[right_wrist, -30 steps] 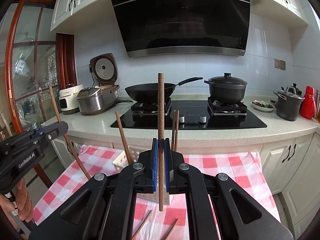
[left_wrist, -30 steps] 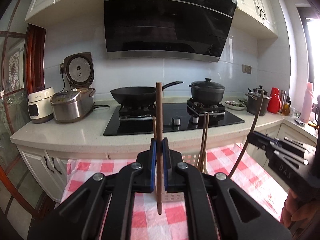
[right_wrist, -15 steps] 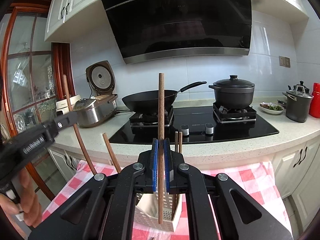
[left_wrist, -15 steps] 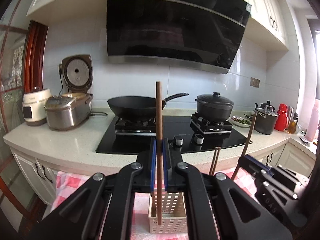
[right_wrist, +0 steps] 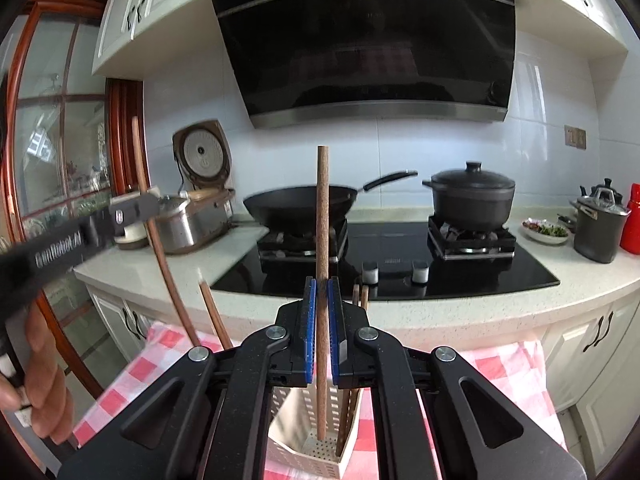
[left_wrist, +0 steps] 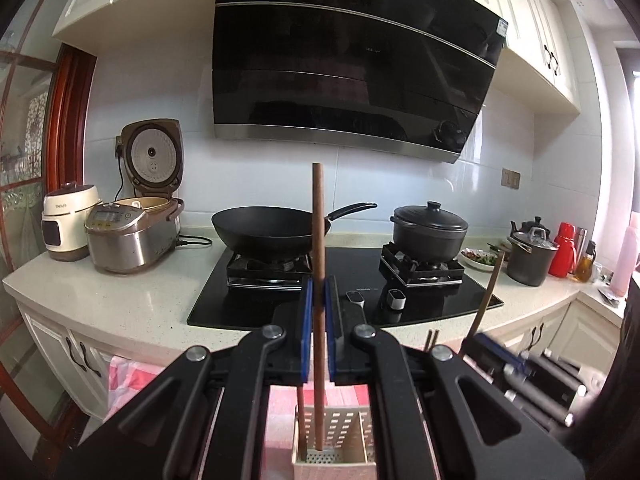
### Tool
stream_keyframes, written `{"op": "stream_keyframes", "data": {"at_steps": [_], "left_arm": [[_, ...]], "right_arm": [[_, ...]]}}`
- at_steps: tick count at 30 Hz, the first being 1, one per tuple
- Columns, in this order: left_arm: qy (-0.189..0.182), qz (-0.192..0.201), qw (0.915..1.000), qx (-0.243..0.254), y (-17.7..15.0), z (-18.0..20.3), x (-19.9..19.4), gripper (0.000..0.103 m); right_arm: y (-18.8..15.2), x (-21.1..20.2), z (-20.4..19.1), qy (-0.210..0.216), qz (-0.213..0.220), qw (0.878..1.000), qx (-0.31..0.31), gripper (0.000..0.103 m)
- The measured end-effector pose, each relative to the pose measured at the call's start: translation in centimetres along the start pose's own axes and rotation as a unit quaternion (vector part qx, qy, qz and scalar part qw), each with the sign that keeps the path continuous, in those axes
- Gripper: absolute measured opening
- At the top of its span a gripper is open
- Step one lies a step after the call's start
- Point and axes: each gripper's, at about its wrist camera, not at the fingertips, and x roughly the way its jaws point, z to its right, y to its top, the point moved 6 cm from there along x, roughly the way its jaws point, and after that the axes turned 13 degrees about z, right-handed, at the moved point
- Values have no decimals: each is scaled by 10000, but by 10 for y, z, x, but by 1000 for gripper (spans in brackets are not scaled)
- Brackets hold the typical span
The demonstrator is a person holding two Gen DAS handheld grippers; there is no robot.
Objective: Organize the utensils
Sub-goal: 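Lower both chopsticks into the white basket and open both tools, then move back to the table and close the left tool on a brown chopstick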
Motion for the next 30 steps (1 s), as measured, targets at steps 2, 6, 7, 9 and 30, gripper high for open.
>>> {"op": "stream_keyframes", "data": {"at_steps": [2, 6, 7, 9, 30], "left_arm": [[6, -165, 9999, -27, -14, 0, 8, 6], [70, -668, 9977, 10, -58, -5, 27, 6], [93, -772, 9970, 30, -67, -6, 31, 6], [126, -944, 9954, 74, -83, -9, 36, 6], [1178, -1112, 9848, 628, -179, -76, -101, 88]], "right_arm": [[-15, 9, 0, -17, -174, 9998, 10, 6], [-44, 24, -3, 41, -626, 9980, -3, 6], [-50, 26, -4, 31, -688, 9976, -17, 6], [-60, 31, -5, 30, -853, 9964, -27, 6], [-156, -69, 30, -215, -1568, 9840, 824, 31]]}}
